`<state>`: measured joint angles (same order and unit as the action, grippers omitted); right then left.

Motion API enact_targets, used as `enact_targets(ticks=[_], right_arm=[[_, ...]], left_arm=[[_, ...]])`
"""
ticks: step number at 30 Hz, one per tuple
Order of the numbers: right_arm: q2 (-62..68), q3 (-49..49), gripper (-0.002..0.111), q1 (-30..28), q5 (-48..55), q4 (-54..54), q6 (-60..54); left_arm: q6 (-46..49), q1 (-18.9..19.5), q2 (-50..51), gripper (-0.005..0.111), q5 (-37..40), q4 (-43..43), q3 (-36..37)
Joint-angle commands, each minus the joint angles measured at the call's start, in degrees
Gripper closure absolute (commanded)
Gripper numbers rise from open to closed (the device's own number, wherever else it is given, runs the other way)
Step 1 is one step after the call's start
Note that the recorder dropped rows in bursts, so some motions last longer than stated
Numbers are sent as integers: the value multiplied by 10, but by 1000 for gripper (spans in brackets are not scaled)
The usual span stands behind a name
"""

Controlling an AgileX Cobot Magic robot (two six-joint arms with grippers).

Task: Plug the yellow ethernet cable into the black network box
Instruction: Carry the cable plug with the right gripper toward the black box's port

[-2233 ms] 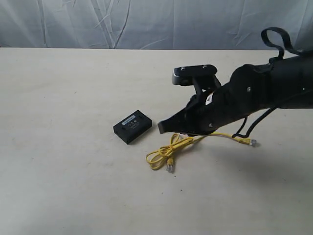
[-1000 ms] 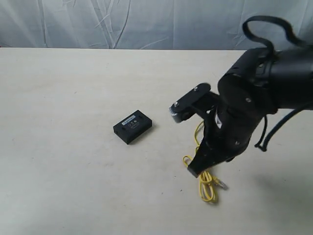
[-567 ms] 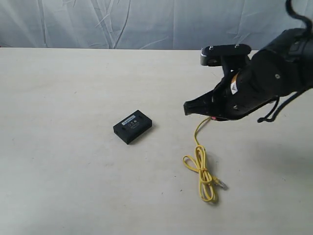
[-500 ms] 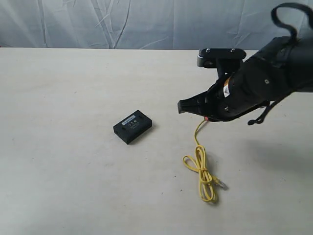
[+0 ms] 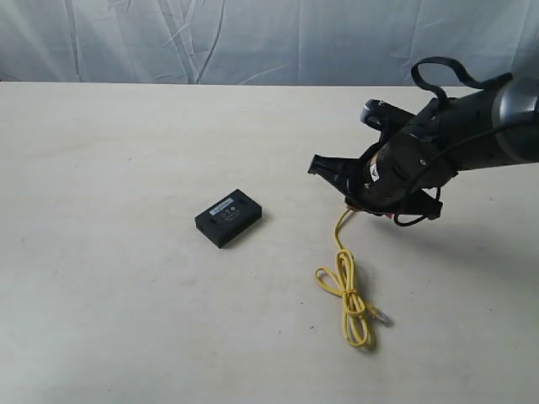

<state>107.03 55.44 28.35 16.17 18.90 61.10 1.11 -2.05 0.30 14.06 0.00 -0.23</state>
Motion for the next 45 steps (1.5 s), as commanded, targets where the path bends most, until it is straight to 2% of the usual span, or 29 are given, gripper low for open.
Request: enact_targets(ticks=[1,3,4,13,15,17,19,20,22,27,33,39,45], right_arm=[[21,3,85,-3,-24,-1,28],[28,3,65,-3,-30,1,32],[30,3,62,-3,-33,1,45],[75,3,63,-3,-63,14,69],[79,3,68,-3,-63,33,69],[82,3,82,-3,-58,63,67],[85,3,102,-3,-47,94,65],[85,3,108,-3,-40,108,64],[85,3,108,-3,-28,140,40],[85,3,108,-3,-13,142,-182],[53,3,109,-2,-2,67,-474],[-15,3,109,-2,74,-52,-659],[-50,-4,109,1,112,-269,-914]], left_arm=[[-3,2,-3,107,-8,-4,2],[-3,2,-3,107,-8,-4,2],[-3,2,-3,107,-8,-4,2],[-3,2,-3,107,-8,-4,2],[-3,2,-3,107,-8,-4,2],[-3,2,-3,107,-8,-4,2],[-3,2,-3,107,-8,-4,2],[-3,2,-3,107,-8,-4,2],[-3,2,-3,107,-8,-4,2],[-3,2,-3,107,-8,-4,2],[-3,2,-3,107,-8,-4,2],[-3,2,-3,107,-8,-4,2],[-3,2,-3,107,-8,-4,2]])
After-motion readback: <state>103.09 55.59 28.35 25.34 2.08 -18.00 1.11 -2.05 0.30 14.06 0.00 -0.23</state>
